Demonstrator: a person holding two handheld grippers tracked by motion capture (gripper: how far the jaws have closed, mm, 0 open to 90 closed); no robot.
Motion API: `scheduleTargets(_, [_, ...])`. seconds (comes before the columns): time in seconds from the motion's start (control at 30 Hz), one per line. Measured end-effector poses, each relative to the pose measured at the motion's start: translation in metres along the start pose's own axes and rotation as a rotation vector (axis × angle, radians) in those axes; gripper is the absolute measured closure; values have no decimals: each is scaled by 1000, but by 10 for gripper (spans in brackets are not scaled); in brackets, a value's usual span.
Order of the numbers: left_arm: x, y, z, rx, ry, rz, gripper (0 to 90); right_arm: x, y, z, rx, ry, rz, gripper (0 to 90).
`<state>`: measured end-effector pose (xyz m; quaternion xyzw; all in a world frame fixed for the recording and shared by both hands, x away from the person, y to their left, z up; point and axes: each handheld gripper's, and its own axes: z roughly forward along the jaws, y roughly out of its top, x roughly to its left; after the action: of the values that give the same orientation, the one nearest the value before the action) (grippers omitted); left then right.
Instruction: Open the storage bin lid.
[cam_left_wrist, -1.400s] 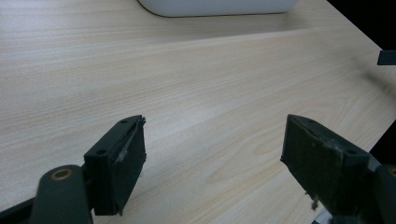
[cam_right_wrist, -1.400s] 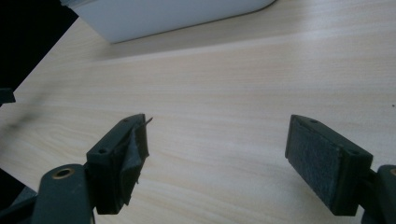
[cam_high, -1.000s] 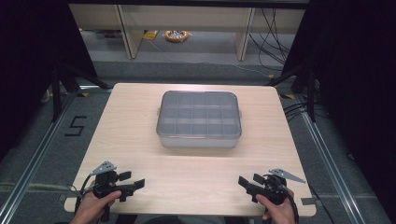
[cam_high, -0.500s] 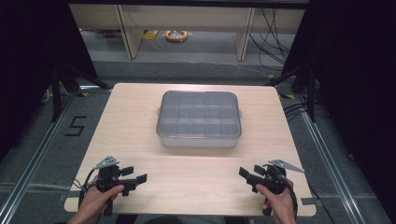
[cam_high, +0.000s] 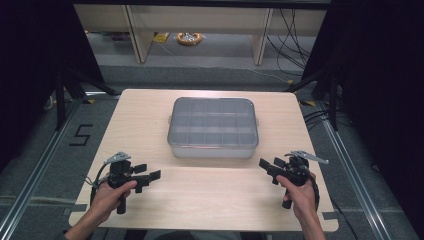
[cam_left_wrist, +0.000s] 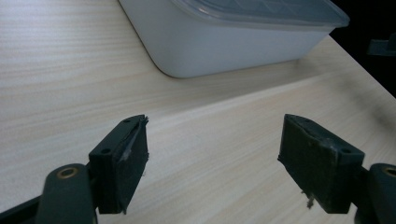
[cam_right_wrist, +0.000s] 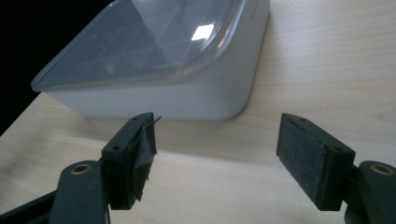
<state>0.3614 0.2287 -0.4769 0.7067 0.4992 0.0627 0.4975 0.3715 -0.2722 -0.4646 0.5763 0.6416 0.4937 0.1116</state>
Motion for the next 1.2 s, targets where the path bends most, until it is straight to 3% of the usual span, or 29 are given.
scheduleTargets(0.03, [1, 2, 0, -4, -3, -1, 231, 2, 3, 1, 6, 2, 22, 302])
scheduleTargets(0.07, [2, 3, 0, -3, -6, -6, 231, 0, 6, 4, -7, -5, -19, 302])
scheduleTargets(0.23, [5, 10, 2, -22, -3, -15, 231, 1, 17, 9, -7, -3, -8, 320])
scheduleTargets(0.37, [5, 13, 8, 3, -14, -23, 230, -3, 25, 15, -23, -10, -23, 330])
scheduleTargets(0.43, [5, 15, 12, 6, -9, -21, 231, -2, 30, 15, -14, -5, 11, 332])
scheduleTargets(0.47, [5, 16, 14, -1, -6, -24, 232, -5, 33, 19, -30, -16, -17, 336])
scheduleTargets(0.53, [6, 20, 17, 0, -4, -22, 232, -7, 39, 22, -32, -4, -10, 345])
scheduleTargets(0.67, [10, 30, 19, 4, -3, -22, 233, -8, 49, 30, -22, -21, 17, 354])
scheduleTargets(0.7, [11, 32, 21, -4, -4, -29, 234, -7, 50, 32, -17, -16, 42, 354])
scheduleTargets(0.73, [14, 36, 21, 9, -12, -36, 233, -11, 52, 35, -35, -8, 4, 354])
scheduleTargets(0.77, [16, 39, 23, 10, -17, -37, 234, -9, 54, 36, -18, -15, 51, 358])
scheduleTargets(0.83, [19, 44, 24, -3, -2, -45, 238, -14, 58, 41, -35, -10, 16, 364])
scheduleTargets(0.87, [19, 46, 25, 1, -5, -49, 241, -8, 60, 41, -15, -8, 90, 364])
scheduleTargets(0.9, [20, 49, 26, -11, -7, -52, 241, -6, 61, 41, 11, -16, 133, 364])
scheduleTargets(0.93, [21, 53, 27, -9, -8, -50, 242, -9, 63, 45, -10, -19, 104, 364])
scheduleTargets(0.97, [22, 55, 28, -16, -2, -47, 244, -6, 66, 45, 14, -18, 169, 362])
scheduleTargets(1.0, [24, 59, 30, -17, -4, -54, 244, -18, 67, 51, -34, -25, 35, 361])
scheduleTargets(1.03, [25, 61, 32, -20, -1, -58, 246, -12, 69, 51, -14, -18, 145, 362])
scheduleTargets(1.07, [29, 66, 34, -26, 6, -67, 249, -10, 71, 51, 7, -17, 176, 363])
scheduleTargets(1.1, [29, 66, 34, -26, 6, -67, 252, -20, 73, 57, -33, -24, 50, 363])
scheduleTargets(1.17, [36, 77, 41, -42, 31, -83, 257, -21, 77, 60, -30, -17, 61, 364])
scheduleTargets(1.2, [38, 80, 43, -48, 32, -94, 257, -16, 78, 61, -18, -22, 125, 366])
